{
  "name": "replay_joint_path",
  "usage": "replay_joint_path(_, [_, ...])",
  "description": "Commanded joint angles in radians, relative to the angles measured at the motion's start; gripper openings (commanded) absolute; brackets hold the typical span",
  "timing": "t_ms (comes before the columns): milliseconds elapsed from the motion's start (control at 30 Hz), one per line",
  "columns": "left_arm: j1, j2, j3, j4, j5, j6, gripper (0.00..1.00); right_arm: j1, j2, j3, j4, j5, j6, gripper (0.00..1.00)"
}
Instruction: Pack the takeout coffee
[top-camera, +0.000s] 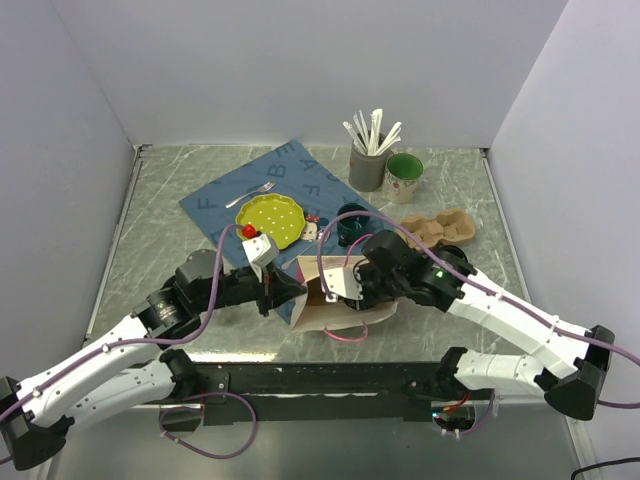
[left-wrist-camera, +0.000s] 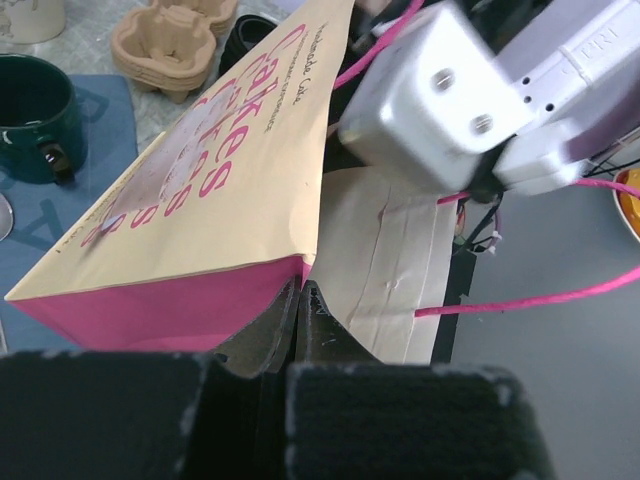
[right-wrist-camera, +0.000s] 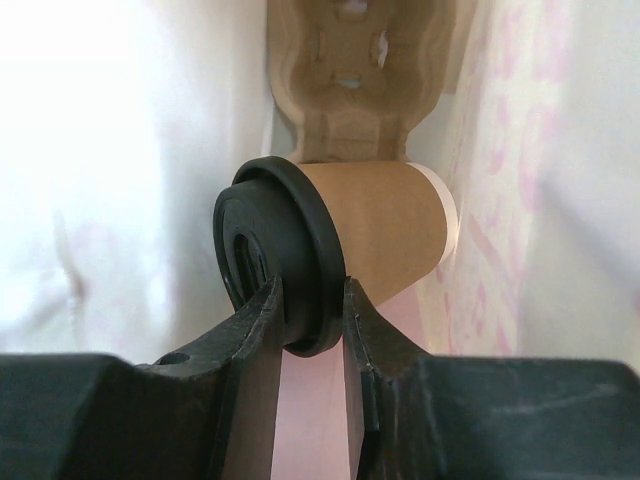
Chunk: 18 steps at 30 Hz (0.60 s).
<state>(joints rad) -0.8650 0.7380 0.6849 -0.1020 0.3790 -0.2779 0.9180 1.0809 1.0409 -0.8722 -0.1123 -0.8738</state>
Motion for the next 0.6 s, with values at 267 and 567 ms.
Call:
replay_joint_path(267, [-0.002,0.116,0.197,-0.174,-0.137,-0.01,0.01,0.077,0.027,0.307,-0.2,-0.147,0.169,0.0])
replay_joint_path(567, [-0.002,0.116,0.248,-0.24,-0.19,-0.018,0.01,0.084,0.05,0.498,-0.267,-0.217,0.332,0.0])
